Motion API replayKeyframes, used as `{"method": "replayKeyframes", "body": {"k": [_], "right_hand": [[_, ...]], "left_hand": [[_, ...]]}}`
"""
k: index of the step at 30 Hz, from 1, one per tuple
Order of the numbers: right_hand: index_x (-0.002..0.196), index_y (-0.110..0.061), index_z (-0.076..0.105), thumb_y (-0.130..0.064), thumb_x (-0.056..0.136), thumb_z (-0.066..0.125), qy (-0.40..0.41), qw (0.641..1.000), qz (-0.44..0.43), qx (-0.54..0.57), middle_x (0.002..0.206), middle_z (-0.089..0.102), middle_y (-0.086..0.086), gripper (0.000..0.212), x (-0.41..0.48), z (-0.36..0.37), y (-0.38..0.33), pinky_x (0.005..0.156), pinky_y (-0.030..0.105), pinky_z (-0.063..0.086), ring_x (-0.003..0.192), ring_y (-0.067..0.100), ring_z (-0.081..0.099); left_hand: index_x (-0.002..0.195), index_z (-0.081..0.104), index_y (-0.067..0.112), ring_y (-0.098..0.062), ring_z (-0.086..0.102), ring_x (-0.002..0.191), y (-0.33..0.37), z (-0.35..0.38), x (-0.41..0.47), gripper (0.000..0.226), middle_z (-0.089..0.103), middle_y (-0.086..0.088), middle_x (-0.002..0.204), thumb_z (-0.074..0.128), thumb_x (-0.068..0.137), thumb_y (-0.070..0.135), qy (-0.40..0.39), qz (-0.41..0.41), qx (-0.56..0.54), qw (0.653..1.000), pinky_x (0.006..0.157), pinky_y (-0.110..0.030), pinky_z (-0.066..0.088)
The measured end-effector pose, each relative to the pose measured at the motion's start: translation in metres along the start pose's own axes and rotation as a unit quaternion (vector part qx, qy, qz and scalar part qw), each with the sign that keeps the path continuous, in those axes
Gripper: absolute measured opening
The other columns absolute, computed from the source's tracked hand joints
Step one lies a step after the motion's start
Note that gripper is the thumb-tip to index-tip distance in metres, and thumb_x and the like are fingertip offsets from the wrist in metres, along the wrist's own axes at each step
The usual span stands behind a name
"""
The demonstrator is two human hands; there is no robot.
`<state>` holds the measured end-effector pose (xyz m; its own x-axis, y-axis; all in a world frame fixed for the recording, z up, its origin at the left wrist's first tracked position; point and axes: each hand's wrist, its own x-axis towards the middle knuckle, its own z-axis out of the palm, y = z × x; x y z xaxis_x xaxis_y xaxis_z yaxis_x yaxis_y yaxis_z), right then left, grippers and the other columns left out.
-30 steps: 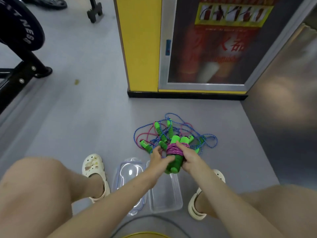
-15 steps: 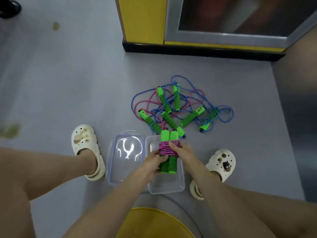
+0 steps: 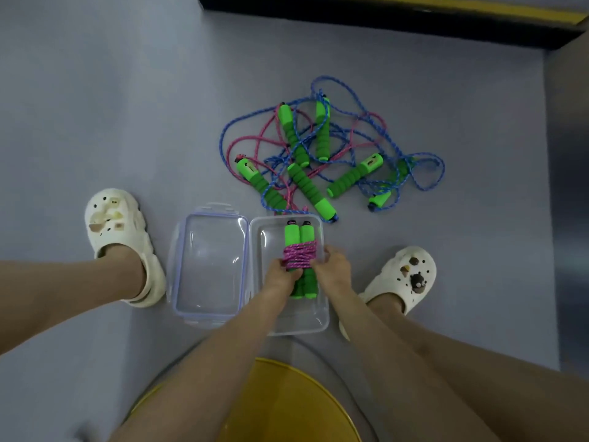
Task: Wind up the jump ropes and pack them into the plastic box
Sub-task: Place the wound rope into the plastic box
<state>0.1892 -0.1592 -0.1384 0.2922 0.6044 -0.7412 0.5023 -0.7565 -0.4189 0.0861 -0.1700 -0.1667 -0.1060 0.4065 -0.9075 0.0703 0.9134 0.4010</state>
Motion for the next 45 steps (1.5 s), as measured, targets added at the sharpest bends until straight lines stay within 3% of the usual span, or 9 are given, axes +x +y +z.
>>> {"method": "replayKeyframes", "body": {"k": [3,13,21,23,25,29,36,42,45], "right_hand": [[0.119,-0.006,0.06,-0.009,0.085,0.06,0.028,0.999,-0.011,-0.011,0.113,0.066,0.014,0.034,0.003,-0.001,0.0,0.086,0.036,0.051,0.101,0.03,0.063],[0.104,-0.009,0.067,-0.005,0.091,0.046,0.043,0.998,-0.004,-0.043,0.1,0.068,0.012,0.025,0.01,0.0,0.007,0.069,0.031,0.047,0.087,0.029,0.063],[0.129,0.0,0.048,-0.008,0.091,0.049,0.01,0.996,-0.012,-0.086,0.13,0.053,0.02,0.039,0.005,-0.019,-0.011,0.097,0.036,0.042,0.119,0.033,0.052],[0.125,0.001,0.052,-0.007,0.091,0.047,0.006,0.994,-0.034,-0.1,0.127,0.054,0.02,0.035,0.005,-0.027,-0.021,0.096,0.037,0.044,0.115,0.033,0.054],[0.119,0.001,0.057,-0.007,0.091,0.047,0.006,0.994,-0.051,-0.1,0.122,0.058,0.02,0.03,0.008,-0.035,-0.033,0.091,0.038,0.048,0.109,0.033,0.057],[0.123,0.0,0.055,-0.008,0.093,0.046,0.016,0.989,-0.084,-0.117,0.122,0.056,0.019,0.033,0.023,-0.046,-0.053,0.089,0.037,0.046,0.109,0.033,0.057],[0.135,-0.002,0.042,-0.007,0.093,0.047,0.017,0.991,-0.06,-0.122,0.134,0.048,0.018,0.043,0.076,-0.048,-0.068,0.093,0.033,0.041,0.121,0.032,0.048],[0.118,-0.009,0.058,-0.028,0.079,0.07,-0.004,0.991,-0.018,-0.129,0.121,0.058,0.017,0.045,0.121,-0.028,-0.049,0.093,0.04,0.048,0.111,0.032,0.055],[0.117,-0.009,0.052,-0.033,0.08,0.072,0.018,0.985,-0.024,-0.172,0.122,0.051,0.013,0.049,0.126,-0.021,-0.044,0.095,0.04,0.045,0.114,0.032,0.049]], "left_hand": [[0.115,0.058,0.001,-0.028,0.062,0.101,-0.005,0.004,0.014,0.033,0.066,-0.015,0.112,0.066,0.085,0.012,0.037,0.027,0.141,0.989,0.078,-0.028,0.045],[0.11,0.053,0.003,-0.03,0.062,0.099,-0.01,0.007,0.02,0.03,0.063,-0.013,0.106,0.065,0.089,0.02,0.063,0.103,0.261,0.958,0.081,-0.034,0.05],[0.111,0.063,0.002,-0.028,0.061,0.101,0.045,-0.018,-0.007,0.026,0.065,-0.014,0.105,0.057,0.091,0.017,-0.092,0.076,0.464,0.878,0.079,-0.028,0.045],[0.092,0.065,0.001,-0.025,0.061,0.077,0.067,-0.03,-0.013,0.015,0.062,-0.01,0.08,0.056,0.09,0.012,-0.096,0.081,0.431,0.894,0.069,-0.029,0.047],[0.08,0.064,0.003,-0.022,0.059,0.067,0.091,-0.043,-0.019,0.011,0.062,-0.012,0.073,0.055,0.087,0.005,-0.079,0.098,0.393,0.911,0.066,-0.03,0.051],[0.095,0.066,-0.005,-0.033,0.068,0.088,0.126,-0.067,-0.014,0.017,0.07,-0.024,0.093,0.053,0.086,0.002,-0.013,0.167,0.366,0.915,0.079,-0.036,0.054],[0.129,0.054,0.008,-0.03,0.055,0.113,0.14,-0.071,0.03,0.037,0.058,-0.017,0.125,0.051,0.092,0.01,0.031,0.229,0.405,0.885,0.092,-0.031,0.041],[0.117,0.064,0.005,-0.032,0.056,0.11,0.123,-0.058,0.061,0.028,0.059,-0.02,0.122,0.048,0.095,0.009,0.021,0.251,0.438,0.863,0.089,-0.029,0.041],[0.115,0.066,0.006,-0.031,0.057,0.11,0.117,-0.057,0.069,0.027,0.058,-0.018,0.121,0.048,0.094,0.008,0.017,0.254,0.445,0.859,0.091,-0.03,0.041]]}}
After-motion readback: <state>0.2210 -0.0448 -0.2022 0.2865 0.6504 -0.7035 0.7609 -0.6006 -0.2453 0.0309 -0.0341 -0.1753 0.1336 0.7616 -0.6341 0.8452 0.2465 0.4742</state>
